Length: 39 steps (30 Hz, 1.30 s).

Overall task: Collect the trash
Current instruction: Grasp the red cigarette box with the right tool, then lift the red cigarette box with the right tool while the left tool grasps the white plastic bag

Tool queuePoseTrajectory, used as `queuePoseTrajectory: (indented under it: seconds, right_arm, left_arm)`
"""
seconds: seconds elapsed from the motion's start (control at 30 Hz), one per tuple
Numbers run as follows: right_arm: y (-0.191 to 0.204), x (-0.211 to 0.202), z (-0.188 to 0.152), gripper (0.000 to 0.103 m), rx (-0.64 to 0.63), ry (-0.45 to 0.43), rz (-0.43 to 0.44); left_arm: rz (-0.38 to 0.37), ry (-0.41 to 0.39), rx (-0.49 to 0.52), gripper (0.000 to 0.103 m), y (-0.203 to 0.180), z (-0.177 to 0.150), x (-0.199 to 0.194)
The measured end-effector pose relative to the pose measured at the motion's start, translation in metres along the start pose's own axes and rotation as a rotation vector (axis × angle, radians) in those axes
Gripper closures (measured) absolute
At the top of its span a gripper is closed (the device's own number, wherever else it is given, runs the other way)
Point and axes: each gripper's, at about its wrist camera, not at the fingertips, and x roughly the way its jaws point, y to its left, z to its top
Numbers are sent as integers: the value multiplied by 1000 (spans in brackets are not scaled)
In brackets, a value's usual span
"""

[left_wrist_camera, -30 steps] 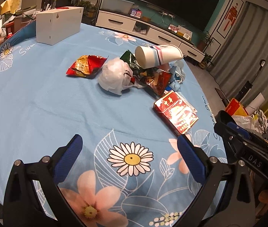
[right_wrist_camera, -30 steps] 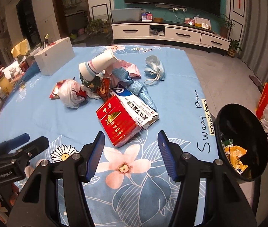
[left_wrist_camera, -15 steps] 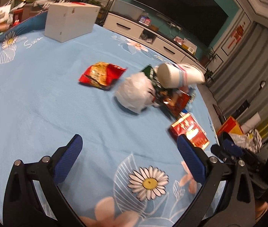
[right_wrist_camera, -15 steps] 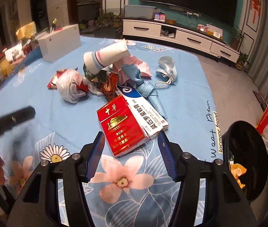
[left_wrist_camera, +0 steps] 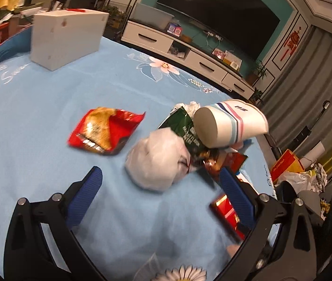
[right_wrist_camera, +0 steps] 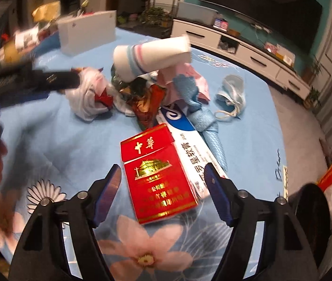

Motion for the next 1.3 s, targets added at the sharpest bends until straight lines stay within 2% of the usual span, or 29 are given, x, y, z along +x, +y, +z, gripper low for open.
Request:
queuePoseTrajectory:
  seconds: [0.13,0.2,0.23,0.27,0.3,0.4,0.47,0.67,0.83,1.0,1.17,1.3]
  right_arm:
    - [7,9,-1,31,-55,9,-20]
    - [10,12,-2,31,-76,8,-34]
    - [10,14,-3,31,-85,8,-39]
    - [10,14,-3,33,-85,8,-41]
    - [9,15,-4,41,-85,10,-38]
    - [9,14,-5,42,-89,10,-41]
    - [9,12,-7,43,-86,8,-37]
    - [9,-12,-9,44,-35,-32,5]
    - [1,-51,-16,44,57,-62,133]
    - [-3,-86,-23,44,98,-119,168]
    - [-3,-113,-25,44,118,-166,155]
    - [-4,-133,-24,44,118,-213,151]
  left_arm:
    - [24,42,15,4,-7,6,27]
    - [43,63,20,8,-9,6,37]
    - [51,69,21,22,-9,5,39]
    - [53,76,24,40,-9,4,40]
    - [55,86,25,47,-9,3,42]
    - [54,88,24,67,-6,-2,39]
    - [49,87,23,75,-5,-4,34]
    - [37,68,32,80,-8,-18,2]
    - [75,46,45,80,-8,-38,-39]
    - [118,-79,107,80,-19,-46,-84]
    - [91,-176,125,80,-30,-44,-124]
    - [64,-206,140,80,-40,-45,-143]
